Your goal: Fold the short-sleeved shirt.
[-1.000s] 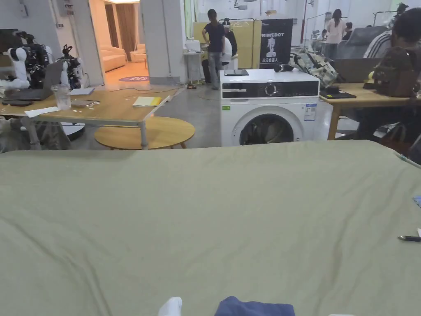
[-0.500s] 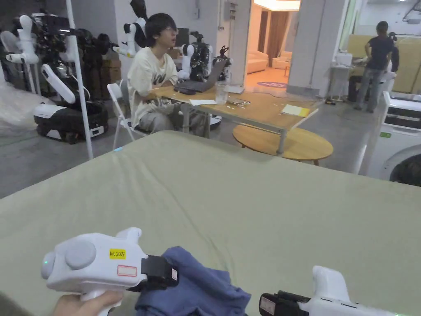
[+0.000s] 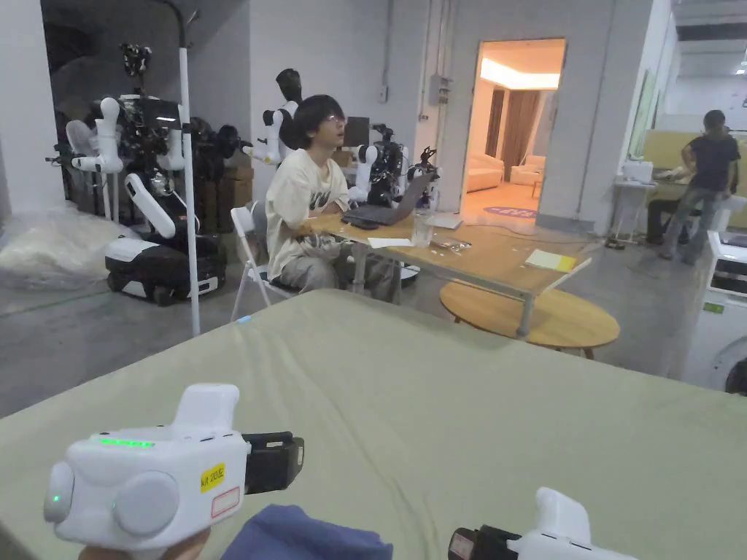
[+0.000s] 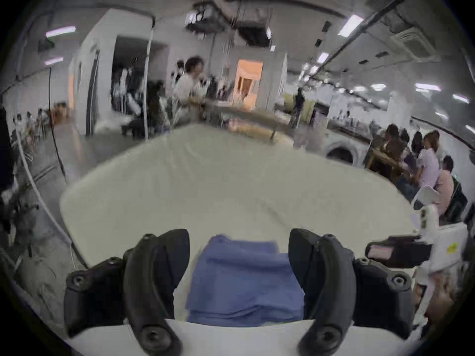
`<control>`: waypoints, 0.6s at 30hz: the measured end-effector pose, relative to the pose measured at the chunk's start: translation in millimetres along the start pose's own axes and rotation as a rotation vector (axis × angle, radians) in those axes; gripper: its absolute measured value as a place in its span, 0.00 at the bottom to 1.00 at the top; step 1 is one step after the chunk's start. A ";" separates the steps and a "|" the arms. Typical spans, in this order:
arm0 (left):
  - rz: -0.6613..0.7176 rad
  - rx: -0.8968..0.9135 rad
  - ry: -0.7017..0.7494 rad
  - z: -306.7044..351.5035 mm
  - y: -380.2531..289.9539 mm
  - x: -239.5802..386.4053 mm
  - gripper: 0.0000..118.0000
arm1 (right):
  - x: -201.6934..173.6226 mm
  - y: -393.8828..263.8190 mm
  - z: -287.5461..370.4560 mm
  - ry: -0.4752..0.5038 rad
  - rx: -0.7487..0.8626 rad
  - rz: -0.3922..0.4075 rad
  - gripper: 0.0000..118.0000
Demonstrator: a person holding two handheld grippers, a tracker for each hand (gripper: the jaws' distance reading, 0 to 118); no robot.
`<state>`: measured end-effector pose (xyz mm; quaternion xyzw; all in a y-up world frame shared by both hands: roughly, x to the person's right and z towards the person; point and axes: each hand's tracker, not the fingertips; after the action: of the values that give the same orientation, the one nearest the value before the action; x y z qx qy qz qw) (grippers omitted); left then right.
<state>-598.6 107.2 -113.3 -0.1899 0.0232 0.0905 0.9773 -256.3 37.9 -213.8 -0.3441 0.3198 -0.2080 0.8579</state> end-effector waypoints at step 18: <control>-0.263 0.367 -0.258 97.4 -35.4 279.2 0.00 | 38.3 -63.1 282.3 -0.628 0.627 0.305 0.00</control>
<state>-316.5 158.5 -32.3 0.0025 -0.1102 -0.0195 0.9937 -42.4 102.3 -26.0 -0.0638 0.0132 -0.0518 0.9965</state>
